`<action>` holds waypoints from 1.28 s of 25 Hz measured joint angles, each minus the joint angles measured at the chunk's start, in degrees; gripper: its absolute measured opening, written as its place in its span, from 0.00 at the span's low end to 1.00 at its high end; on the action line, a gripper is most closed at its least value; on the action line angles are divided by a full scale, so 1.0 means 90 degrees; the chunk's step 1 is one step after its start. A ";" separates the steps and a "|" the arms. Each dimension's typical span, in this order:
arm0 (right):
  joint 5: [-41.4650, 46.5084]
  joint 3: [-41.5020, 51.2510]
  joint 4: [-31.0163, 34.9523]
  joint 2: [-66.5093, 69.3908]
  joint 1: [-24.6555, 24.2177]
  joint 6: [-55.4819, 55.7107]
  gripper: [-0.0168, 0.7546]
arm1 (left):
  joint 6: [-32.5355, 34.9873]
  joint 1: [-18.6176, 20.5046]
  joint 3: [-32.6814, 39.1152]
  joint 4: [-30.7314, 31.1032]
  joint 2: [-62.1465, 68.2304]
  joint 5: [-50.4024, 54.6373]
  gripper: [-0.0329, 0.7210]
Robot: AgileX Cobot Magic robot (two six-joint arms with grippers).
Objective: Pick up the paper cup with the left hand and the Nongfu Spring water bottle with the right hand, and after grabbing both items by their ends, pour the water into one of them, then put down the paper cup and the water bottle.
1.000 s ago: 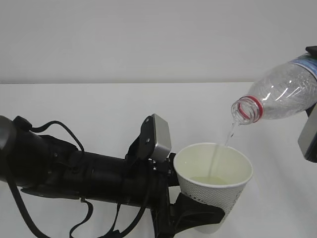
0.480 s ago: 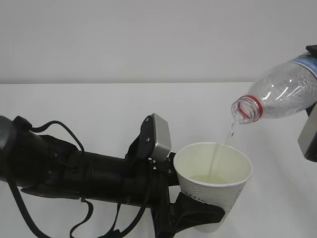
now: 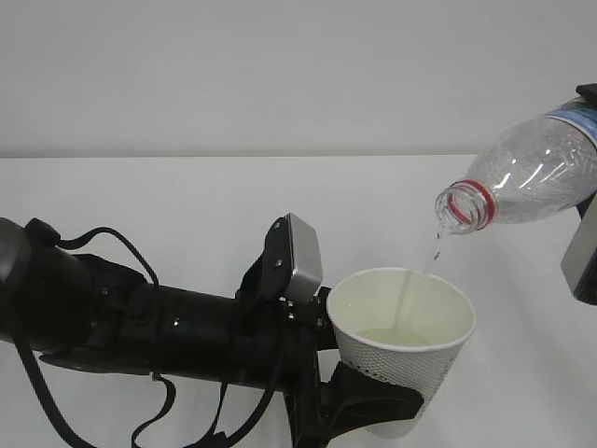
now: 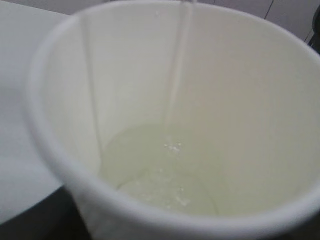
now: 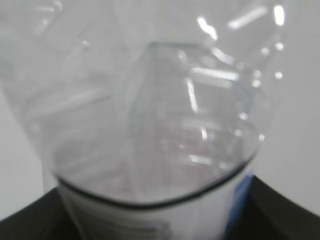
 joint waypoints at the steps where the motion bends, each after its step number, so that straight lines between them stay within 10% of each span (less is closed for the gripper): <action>1: 0.0000 0.0000 0.0000 0.0000 0.0000 -0.0009 0.67 | 0.0000 0.0000 0.0000 0.0000 0.0000 0.0000 0.73; 32: -0.0042 -0.0039 0.0000 0.0000 0.0000 -0.0089 0.67 | 0.0000 0.0000 0.0000 0.0000 0.0000 0.0006 0.73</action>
